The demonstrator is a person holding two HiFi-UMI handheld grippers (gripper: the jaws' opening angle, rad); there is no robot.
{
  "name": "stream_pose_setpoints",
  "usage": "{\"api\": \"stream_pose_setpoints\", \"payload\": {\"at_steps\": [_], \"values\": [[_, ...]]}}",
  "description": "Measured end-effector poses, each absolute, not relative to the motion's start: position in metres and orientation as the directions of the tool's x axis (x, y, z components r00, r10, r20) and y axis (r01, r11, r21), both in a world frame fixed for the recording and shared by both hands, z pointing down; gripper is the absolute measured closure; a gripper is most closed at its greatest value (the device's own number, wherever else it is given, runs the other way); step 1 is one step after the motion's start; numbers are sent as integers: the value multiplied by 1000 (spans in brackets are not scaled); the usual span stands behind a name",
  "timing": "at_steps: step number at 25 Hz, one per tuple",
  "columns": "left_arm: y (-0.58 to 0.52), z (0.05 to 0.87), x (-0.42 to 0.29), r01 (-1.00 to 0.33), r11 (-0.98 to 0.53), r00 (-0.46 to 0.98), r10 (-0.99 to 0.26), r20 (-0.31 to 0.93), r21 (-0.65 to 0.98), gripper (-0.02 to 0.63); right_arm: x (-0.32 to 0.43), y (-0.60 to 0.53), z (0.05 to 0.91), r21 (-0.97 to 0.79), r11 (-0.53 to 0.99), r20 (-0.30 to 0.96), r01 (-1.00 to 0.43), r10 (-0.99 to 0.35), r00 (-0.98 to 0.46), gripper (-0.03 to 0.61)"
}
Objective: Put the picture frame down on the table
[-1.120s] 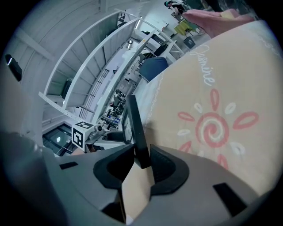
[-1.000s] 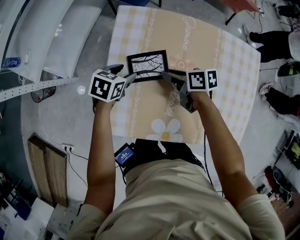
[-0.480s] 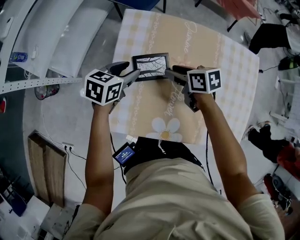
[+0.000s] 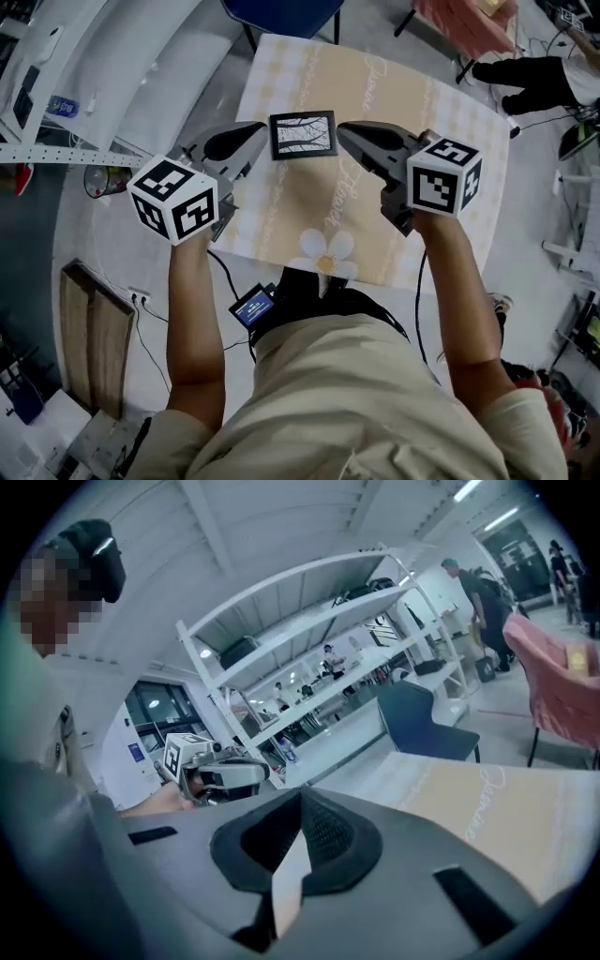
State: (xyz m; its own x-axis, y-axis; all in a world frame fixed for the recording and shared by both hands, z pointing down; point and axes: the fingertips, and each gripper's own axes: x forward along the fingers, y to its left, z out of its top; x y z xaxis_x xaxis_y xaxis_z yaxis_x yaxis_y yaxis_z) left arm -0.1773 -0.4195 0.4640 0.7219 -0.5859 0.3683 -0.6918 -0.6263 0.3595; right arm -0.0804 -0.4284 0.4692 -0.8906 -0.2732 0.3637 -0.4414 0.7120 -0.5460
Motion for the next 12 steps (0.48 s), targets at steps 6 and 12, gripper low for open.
{"api": "stream_pose_setpoints", "payload": {"at_steps": [6, 12], "values": [[-386, 401, -192, -684, -667, 729, -620, 289, 296, 607, -96, -402, 393, -470, 799, 283, -376, -267, -921, 575], [-309, 382, -184, -695, -701, 715, -646, 269, 164, 607, -85, -323, 376, -395, 860, 199, -324, -264, -944, 575]]}}
